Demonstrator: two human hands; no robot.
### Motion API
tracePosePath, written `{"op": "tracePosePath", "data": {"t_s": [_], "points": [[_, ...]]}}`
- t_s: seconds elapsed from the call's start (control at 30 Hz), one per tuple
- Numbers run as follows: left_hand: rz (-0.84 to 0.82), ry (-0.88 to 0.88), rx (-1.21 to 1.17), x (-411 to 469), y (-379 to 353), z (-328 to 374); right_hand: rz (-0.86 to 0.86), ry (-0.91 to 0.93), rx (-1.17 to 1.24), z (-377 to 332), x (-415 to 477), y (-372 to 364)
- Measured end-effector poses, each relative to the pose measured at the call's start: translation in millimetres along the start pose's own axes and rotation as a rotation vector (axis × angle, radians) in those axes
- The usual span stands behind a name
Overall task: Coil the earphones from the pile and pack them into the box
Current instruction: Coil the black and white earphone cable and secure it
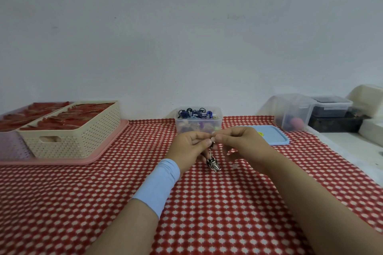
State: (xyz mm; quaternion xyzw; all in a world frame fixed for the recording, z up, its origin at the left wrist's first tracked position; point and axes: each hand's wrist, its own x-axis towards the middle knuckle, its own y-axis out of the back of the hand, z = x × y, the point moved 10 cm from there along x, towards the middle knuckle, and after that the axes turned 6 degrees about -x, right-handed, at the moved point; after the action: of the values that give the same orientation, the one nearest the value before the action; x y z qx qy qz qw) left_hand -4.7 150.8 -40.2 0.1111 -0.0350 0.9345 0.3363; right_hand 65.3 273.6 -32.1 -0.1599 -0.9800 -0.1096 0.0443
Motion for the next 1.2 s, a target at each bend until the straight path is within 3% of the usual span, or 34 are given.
{"op": "tracePosePath", "data": {"t_s": [0.2, 0.5, 0.67, 1.2], "points": [[-0.029, 0.028, -0.054, 0, -1, -3, -0.115, -0.133, 0.135, 9, -3, -8], [-0.041, 0.038, -0.094, 0, -1, -5, -0.140, -0.116, 0.073, 9, -2, -13], [-0.050, 0.073, -0.195, -1, -7, -7, -0.093, -0.104, 0.129, 7, -2, -6], [-0.062, 0.112, -0.300, -3, -3, -7, 0.054, 0.028, -0.004, -3, -1, 3]]}}
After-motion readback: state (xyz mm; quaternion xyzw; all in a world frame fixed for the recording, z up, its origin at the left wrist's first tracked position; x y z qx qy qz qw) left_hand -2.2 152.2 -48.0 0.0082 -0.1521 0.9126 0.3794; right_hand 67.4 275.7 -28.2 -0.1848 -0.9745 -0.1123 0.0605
